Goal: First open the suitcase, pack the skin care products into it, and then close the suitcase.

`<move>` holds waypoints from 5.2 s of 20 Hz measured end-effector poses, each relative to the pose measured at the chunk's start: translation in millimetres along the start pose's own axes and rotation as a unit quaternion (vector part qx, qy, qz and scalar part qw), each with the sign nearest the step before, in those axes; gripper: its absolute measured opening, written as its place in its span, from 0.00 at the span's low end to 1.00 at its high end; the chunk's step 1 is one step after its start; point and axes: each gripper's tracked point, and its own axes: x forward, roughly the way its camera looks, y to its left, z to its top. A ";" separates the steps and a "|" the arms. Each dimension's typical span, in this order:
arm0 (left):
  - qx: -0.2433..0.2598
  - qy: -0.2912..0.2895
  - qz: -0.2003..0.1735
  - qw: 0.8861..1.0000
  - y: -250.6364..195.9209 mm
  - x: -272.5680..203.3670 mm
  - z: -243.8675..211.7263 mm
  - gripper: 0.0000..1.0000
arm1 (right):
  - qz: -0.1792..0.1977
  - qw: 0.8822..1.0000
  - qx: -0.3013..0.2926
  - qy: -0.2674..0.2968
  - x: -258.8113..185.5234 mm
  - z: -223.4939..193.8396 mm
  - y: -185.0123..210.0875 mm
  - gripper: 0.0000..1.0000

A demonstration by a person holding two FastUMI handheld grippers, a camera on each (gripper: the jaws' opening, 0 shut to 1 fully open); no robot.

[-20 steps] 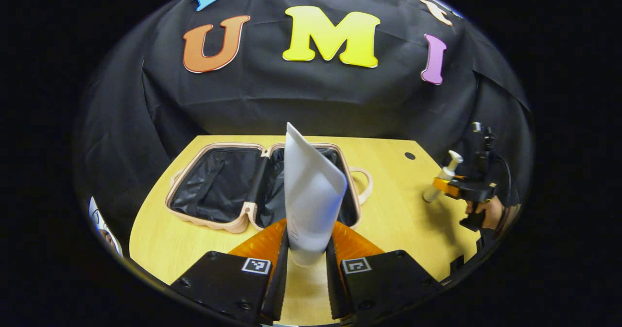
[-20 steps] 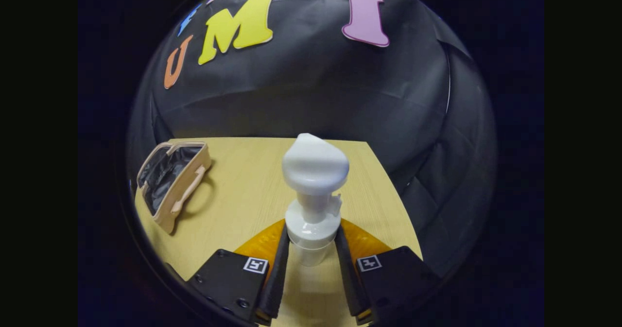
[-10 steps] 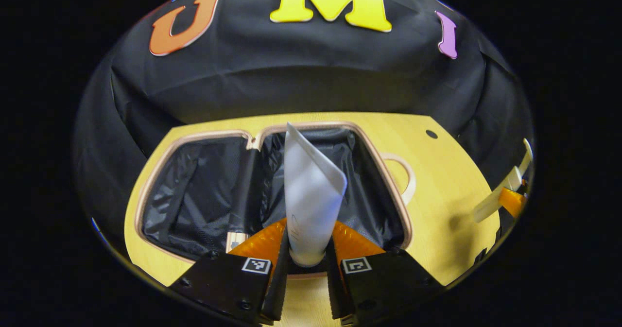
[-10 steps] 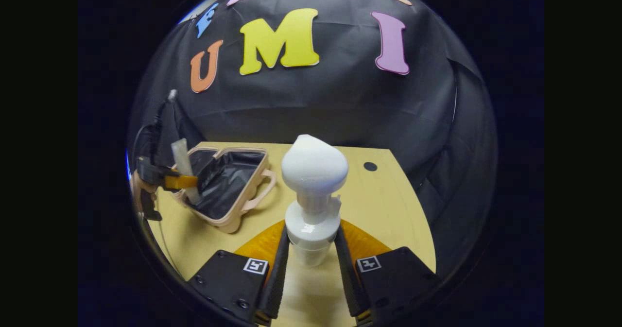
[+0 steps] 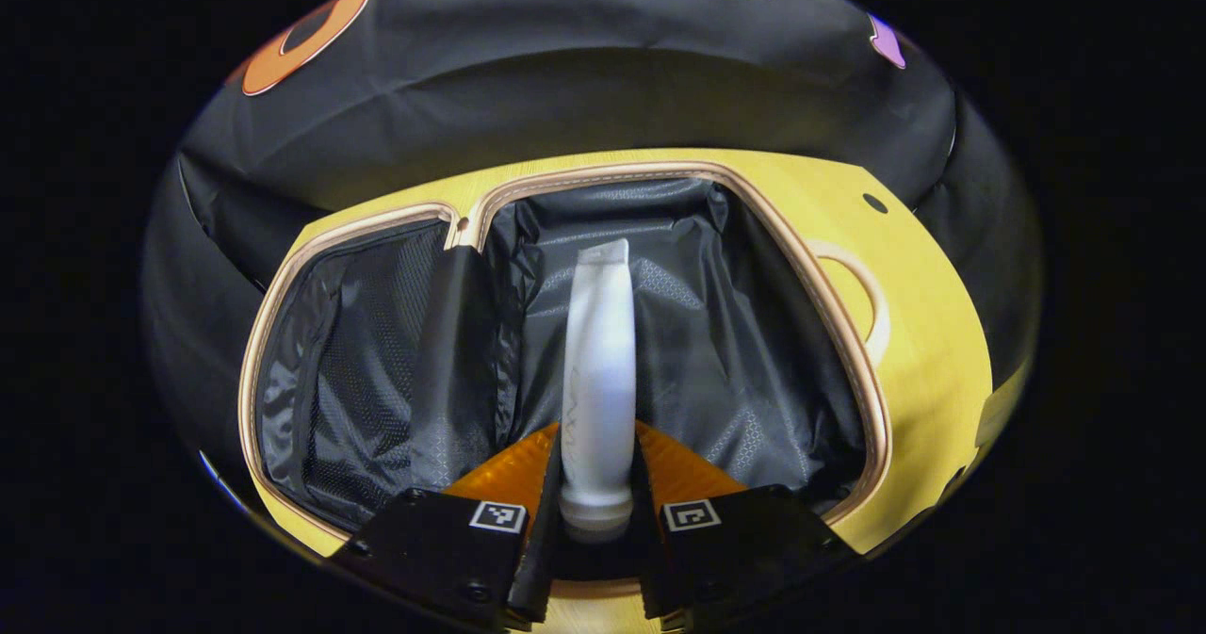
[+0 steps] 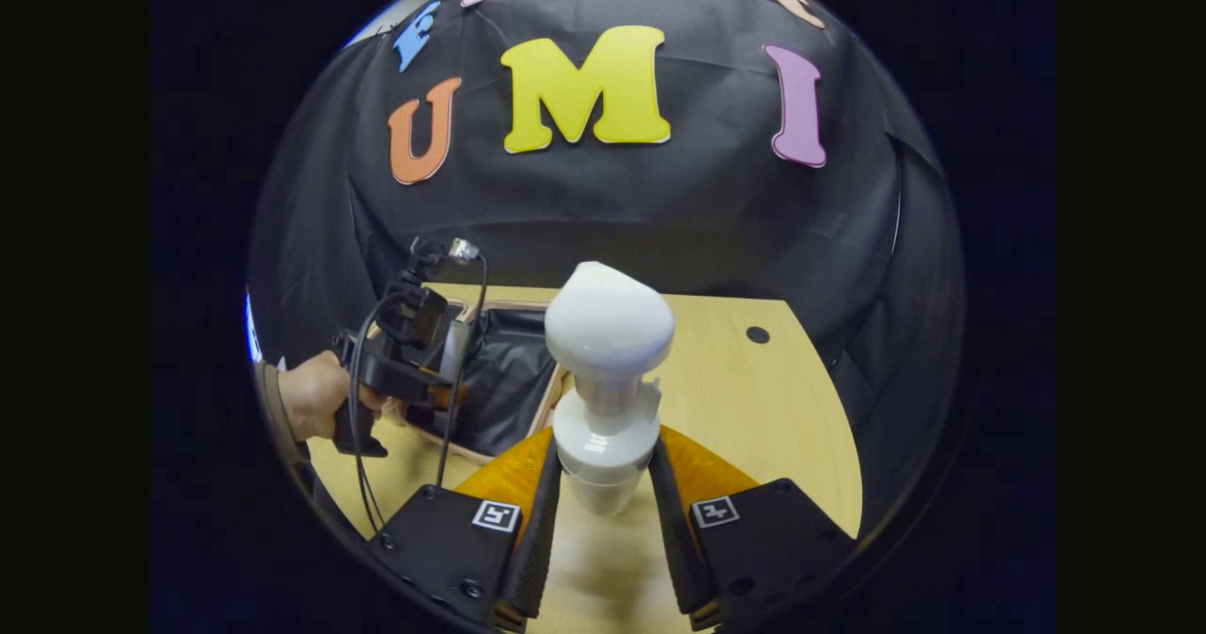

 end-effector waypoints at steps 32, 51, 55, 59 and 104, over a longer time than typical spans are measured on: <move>-0.071 -0.457 0.175 0.869 247.1 -310.9 93.2 0.99 | 0.013 0.969 -0.008 0.245 149.4 -51.8 141.6 0.49; -0.334 -0.303 0.054 0.891 361.2 -114.9 -18.0 0.98 | 0.075 0.990 -0.001 0.116 46.6 20.7 145.1 0.80; -0.450 -0.273 -0.043 0.849 343.8 -79.1 -29.1 0.87 | 0.043 0.998 -0.051 0.000 -55.0 62.2 100.3 0.83; -0.542 -0.254 -0.113 0.793 332.7 -50.9 -27.8 0.86 | -0.020 0.995 -0.054 -0.076 -149.8 82.6 57.8 0.82; 0.010 -0.269 0.029 0.963 -156.2 -110.9 110.7 0.06 | -0.036 0.982 -0.043 -0.182 -214.4 83.4 -171.2 0.80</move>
